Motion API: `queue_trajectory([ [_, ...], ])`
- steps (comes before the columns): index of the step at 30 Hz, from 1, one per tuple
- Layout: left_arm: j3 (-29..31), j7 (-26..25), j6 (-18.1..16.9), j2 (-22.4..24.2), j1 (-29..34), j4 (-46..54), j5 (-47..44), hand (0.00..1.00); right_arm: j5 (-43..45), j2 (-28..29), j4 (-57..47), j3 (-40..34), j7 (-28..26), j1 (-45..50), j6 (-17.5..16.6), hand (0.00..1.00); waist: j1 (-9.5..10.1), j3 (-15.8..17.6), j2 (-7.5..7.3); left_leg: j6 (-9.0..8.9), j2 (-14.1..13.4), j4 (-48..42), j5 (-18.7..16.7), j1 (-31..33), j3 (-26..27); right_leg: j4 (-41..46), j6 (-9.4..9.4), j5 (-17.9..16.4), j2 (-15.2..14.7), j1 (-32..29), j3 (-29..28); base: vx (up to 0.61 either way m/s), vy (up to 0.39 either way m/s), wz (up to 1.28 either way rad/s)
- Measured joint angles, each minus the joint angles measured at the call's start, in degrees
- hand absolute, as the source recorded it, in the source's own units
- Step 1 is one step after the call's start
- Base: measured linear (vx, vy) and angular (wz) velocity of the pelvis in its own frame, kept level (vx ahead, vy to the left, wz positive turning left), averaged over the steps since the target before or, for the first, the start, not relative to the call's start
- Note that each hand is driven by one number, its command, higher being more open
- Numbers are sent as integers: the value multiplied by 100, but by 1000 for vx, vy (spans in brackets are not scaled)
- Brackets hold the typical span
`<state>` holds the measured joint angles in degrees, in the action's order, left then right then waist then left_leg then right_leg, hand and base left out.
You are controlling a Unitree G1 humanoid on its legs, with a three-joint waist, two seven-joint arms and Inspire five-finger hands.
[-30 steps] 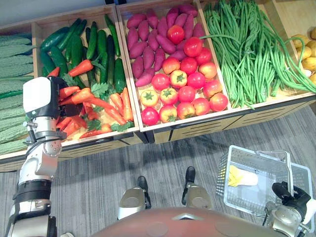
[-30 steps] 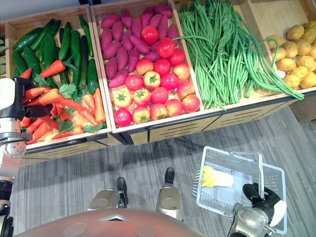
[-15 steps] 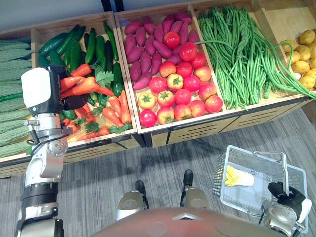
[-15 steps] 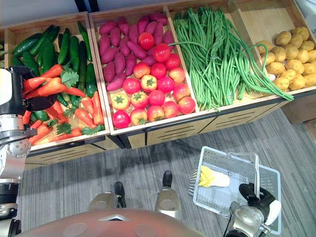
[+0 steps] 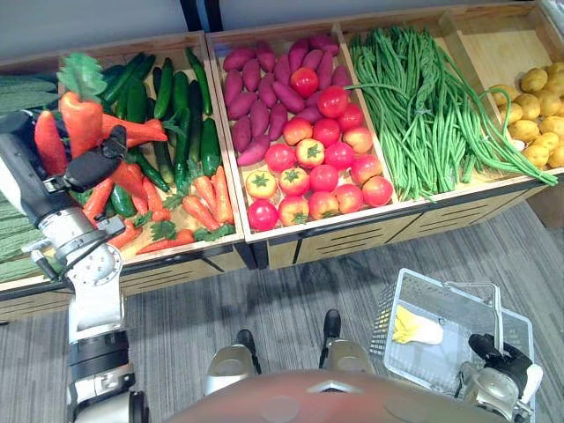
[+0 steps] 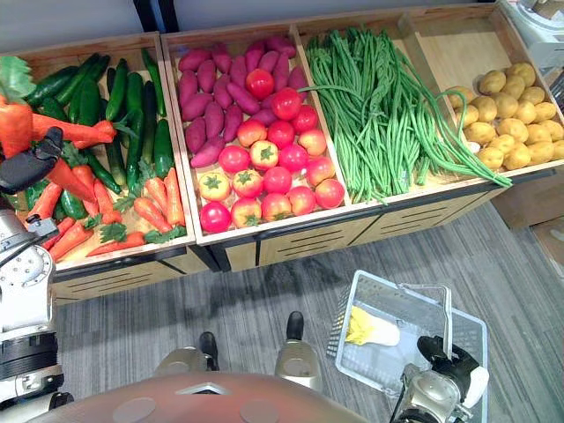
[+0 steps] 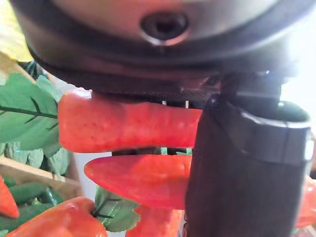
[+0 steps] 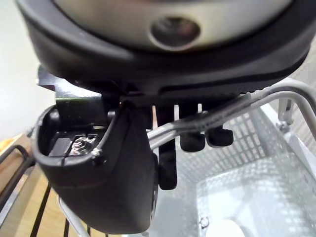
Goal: Pick vegetable in the basket
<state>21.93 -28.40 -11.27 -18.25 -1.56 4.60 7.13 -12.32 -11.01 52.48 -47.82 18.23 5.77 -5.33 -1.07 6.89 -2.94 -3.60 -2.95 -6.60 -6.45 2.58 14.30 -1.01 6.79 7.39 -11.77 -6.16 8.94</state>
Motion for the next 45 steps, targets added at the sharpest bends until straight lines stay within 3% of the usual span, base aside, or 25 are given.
queue_trajectory([
  [10,2,-2,-14,1,33,2,-407,0,37,-61,137,1,-50,-13,5,0,-81,-124,35,1,-10,79,-6,-93,21,-5,0,-1,12,18,-20,-7,-8,-1],
  [18,2,117,-363,265,34,1,-2288,0,39,-308,310,5,-63,-22,14,0,-73,-143,30,8,31,78,-10,-112,26,-5,0,0,-1,34,-50,0,0,0],
  [27,-110,244,-484,525,242,1,-3666,0,36,-323,310,35,-73,-16,108,0,-104,-158,45,3,3,95,-19,-183,127,-6,0,-1,5,36,-159,-28,-18,-5],
  [39,-182,241,-493,730,510,0,-3894,0,30,-332,315,292,-77,33,123,0,-182,-305,32,-19,-27,90,-70,-316,308,-21,3,-2,52,73,-333,-21,-18,-8],
  [45,-179,237,-493,755,608,-6,-3785,0,34,-578,315,335,-106,31,123,0,-214,-299,122,-2,-255,-937,-642,25,442,-5,28,7,164,75,-513,-48,-4,-17],
])
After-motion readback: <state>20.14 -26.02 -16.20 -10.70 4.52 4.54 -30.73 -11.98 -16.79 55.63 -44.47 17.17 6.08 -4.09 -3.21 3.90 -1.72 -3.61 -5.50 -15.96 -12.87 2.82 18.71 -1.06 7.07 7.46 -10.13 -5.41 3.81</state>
